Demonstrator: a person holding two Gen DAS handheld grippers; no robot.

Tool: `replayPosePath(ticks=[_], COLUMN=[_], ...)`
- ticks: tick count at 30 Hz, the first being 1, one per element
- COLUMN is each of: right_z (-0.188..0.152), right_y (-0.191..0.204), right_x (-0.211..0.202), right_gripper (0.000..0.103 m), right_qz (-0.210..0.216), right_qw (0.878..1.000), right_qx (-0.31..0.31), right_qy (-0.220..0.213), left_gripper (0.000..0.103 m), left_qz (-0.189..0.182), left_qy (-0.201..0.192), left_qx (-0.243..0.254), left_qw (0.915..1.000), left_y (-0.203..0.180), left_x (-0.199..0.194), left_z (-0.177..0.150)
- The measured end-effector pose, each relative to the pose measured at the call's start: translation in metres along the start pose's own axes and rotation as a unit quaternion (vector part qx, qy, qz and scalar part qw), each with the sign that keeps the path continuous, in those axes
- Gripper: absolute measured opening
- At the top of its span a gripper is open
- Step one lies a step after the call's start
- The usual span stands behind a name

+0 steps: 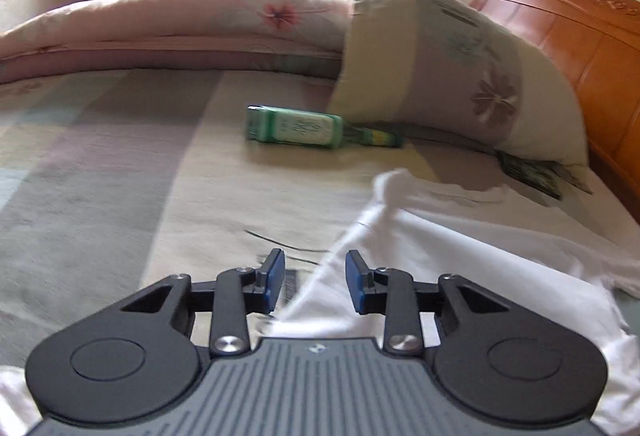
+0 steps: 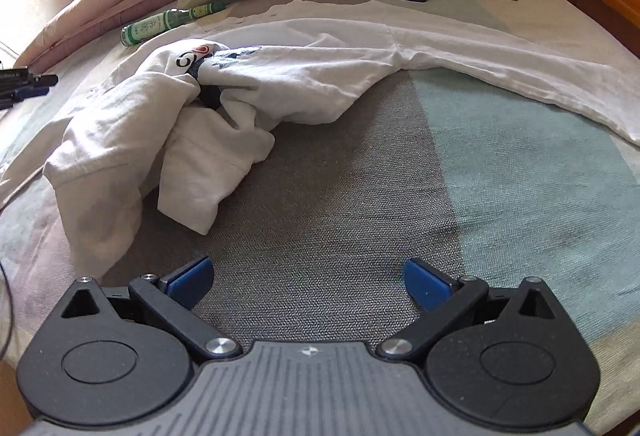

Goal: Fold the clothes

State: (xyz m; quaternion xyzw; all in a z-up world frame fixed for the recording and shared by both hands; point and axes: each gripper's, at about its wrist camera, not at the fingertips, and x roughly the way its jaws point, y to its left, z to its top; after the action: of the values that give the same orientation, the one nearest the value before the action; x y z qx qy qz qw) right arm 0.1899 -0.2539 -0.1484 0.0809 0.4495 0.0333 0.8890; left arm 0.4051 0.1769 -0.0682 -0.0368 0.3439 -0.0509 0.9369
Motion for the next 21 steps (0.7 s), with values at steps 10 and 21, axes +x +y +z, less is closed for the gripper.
replayPosePath(ticks=[10,21], right_z=[0.002,0.003], right_y=[0.004,0.014], right_x=[0.002,0.007], right_gripper=[0.103,0.103], right_qz=[-0.015,-0.045], right_qw=[1.000,0.999], right_qx=[-0.002,-0.024], right_qy=[0.003,0.006], left_gripper=[0.031,0.033], left_qz=[-0.018,-0.039], left_qy=[0.068,0.033], left_qx=[0.076,0.154], left_qw=[0.9946,0.9867], left_y=[0.001,-0.030], left_x=[0.031,0.006], left_z=[-0.032,-0.057])
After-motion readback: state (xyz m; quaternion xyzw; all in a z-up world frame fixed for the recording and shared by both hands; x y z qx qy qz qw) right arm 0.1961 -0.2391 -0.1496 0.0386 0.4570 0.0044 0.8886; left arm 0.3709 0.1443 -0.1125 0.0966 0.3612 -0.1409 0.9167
